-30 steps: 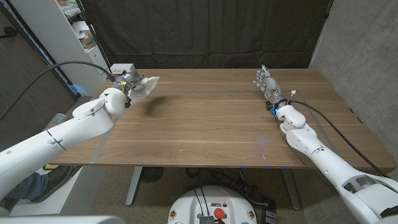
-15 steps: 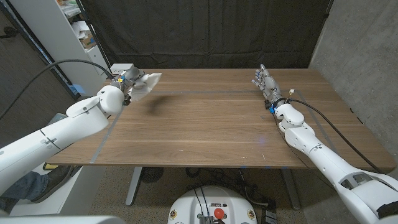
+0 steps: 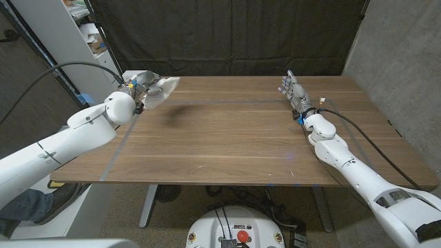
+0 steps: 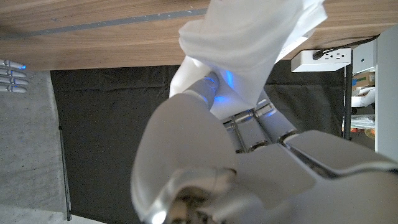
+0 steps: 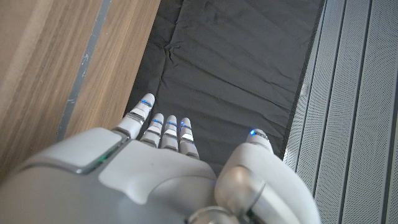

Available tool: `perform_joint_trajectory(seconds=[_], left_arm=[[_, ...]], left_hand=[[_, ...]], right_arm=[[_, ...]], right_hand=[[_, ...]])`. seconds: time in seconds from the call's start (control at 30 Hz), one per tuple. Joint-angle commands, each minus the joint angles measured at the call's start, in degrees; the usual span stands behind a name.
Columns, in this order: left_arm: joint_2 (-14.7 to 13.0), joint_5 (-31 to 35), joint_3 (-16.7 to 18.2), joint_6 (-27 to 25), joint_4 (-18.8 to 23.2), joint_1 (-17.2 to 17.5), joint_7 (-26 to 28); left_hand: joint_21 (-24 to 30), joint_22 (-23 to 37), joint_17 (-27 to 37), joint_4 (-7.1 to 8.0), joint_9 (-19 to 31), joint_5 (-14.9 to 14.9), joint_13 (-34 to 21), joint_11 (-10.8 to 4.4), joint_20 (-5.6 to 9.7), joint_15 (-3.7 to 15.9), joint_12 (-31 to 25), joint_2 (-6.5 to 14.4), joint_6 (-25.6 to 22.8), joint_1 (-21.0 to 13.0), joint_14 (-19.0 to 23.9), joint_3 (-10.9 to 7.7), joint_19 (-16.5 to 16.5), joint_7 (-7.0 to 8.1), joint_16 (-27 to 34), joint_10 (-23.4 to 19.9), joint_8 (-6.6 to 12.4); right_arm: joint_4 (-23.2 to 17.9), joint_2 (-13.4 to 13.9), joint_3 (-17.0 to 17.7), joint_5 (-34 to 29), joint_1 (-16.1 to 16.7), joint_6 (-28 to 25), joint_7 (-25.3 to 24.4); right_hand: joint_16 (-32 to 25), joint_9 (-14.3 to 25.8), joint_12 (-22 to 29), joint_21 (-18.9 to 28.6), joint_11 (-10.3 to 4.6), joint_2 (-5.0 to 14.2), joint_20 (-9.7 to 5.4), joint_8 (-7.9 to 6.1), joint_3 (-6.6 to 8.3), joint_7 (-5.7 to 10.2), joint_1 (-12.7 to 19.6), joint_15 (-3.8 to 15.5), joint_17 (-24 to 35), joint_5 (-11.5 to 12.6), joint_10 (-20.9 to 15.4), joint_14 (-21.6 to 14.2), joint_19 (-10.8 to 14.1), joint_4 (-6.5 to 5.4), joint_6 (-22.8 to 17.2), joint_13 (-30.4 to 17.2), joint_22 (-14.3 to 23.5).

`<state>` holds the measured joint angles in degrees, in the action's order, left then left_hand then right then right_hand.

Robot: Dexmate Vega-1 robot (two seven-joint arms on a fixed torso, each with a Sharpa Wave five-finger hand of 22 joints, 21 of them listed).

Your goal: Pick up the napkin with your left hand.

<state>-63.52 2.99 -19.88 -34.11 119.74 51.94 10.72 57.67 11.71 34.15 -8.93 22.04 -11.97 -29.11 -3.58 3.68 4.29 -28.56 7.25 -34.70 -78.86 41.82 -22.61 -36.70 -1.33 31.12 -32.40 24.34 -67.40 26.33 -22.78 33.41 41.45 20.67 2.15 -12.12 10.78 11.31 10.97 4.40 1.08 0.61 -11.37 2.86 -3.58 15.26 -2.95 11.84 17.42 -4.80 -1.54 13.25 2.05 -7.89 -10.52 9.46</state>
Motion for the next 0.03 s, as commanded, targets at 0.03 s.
perform_joint_trajectory(seconds=[0.03], left_arm=[[-0.05,-0.09,0.05,0.92,0.38,-0.33,-0.78]], left_hand=[[0.58,0.03,0.20,-0.01,0.18,-0.27,-0.28,-0.15,1.15,1.86,0.09,0.13,-0.14,0.52,0.65,-0.26,0.10,-0.44,-0.42,-0.48,-0.08]], right_arm=[[-0.61,0.39,0.12,0.07,0.13,-0.32,-0.04]], right_hand=[[0.21,0.12,-0.16,-0.03,0.18,0.63,0.18,0.07,-0.15,-0.02,0.05,0.06,0.25,-0.23,-0.38,-0.28,0.46,-0.17,-0.60,-0.27,0.30]])
